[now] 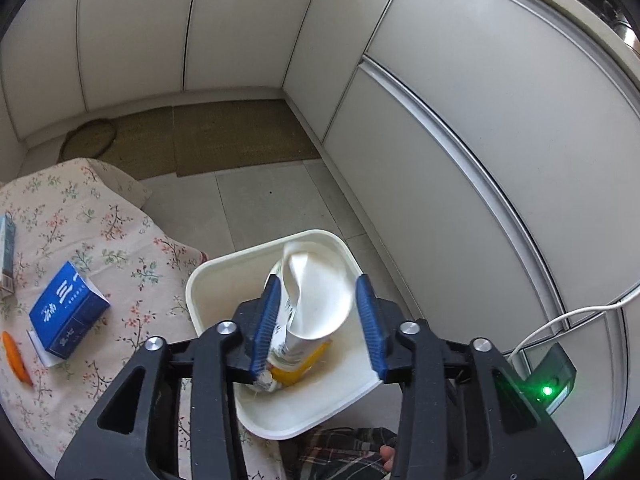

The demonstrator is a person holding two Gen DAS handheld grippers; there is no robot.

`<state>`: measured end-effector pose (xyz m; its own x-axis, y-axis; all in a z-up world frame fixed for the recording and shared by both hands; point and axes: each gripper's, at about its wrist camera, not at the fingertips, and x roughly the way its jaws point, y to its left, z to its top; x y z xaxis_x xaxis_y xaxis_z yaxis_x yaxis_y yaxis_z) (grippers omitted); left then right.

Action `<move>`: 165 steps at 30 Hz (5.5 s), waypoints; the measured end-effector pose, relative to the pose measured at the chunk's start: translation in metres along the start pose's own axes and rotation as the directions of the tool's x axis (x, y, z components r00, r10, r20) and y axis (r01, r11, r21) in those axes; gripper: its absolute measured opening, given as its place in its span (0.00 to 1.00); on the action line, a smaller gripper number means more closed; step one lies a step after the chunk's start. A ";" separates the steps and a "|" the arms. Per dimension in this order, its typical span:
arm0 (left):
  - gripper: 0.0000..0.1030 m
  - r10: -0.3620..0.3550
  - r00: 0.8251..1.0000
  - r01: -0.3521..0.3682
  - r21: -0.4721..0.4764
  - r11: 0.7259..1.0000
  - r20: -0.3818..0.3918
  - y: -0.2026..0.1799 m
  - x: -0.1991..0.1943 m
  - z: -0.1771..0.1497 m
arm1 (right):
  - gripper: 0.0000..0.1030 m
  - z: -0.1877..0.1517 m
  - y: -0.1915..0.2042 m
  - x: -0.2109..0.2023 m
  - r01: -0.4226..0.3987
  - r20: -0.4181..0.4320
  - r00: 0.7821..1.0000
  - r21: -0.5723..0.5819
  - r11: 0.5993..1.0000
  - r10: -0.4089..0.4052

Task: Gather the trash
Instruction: 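Lower the paper cup into the white bin and open the left gripper, then grasp the second orange peel with the left gripper and lift it, then grasp the milk carton with the right gripper while the left gripper holds the orange peel, then carry the milk carton over the white bin and open the right gripper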

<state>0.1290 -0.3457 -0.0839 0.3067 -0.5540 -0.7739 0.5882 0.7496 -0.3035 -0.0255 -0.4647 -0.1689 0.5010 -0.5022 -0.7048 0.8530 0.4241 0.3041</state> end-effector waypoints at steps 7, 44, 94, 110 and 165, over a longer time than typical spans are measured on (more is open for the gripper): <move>0.75 0.096 0.995 -0.095 -0.036 0.995 0.033 0.021 -0.014 -0.009 | 0.88 -0.002 -0.001 0.003 -0.030 -0.027 0.999 0.014 0.999 0.031; 0.53 0.480 0.842 -0.531 -0.527 0.664 -0.244 0.354 -0.047 -0.114 | 0.89 -0.025 0.050 0.024 -0.031 -0.108 0.994 -0.209 0.977 0.008; 0.22 0.293 0.956 -0.265 -0.403 0.876 0.008 0.344 -0.150 -0.161 | 0.89 -0.253 0.518 0.004 -0.413 -0.507 0.860 -0.759 0.504 -0.059; 0.22 0.286 0.958 -0.256 -0.440 0.861 0.000 0.353 -0.153 -0.161 | 0.36 -0.306 0.524 -0.005 -0.552 -0.613 0.786 -0.756 0.353 -0.083; 0.22 0.308 0.895 -0.260 -0.182 0.948 0.323 0.134 -0.162 -0.078 | 0.29 0.001 0.198 -0.079 -0.380 -0.182 0.923 -0.562 0.735 0.339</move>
<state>0.1001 -0.1271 -0.0419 0.6973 -0.3821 -0.6064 0.3416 0.9210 -0.1874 0.1040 -0.3415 -0.0523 0.7247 -0.1829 -0.6644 0.3542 0.9259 0.1314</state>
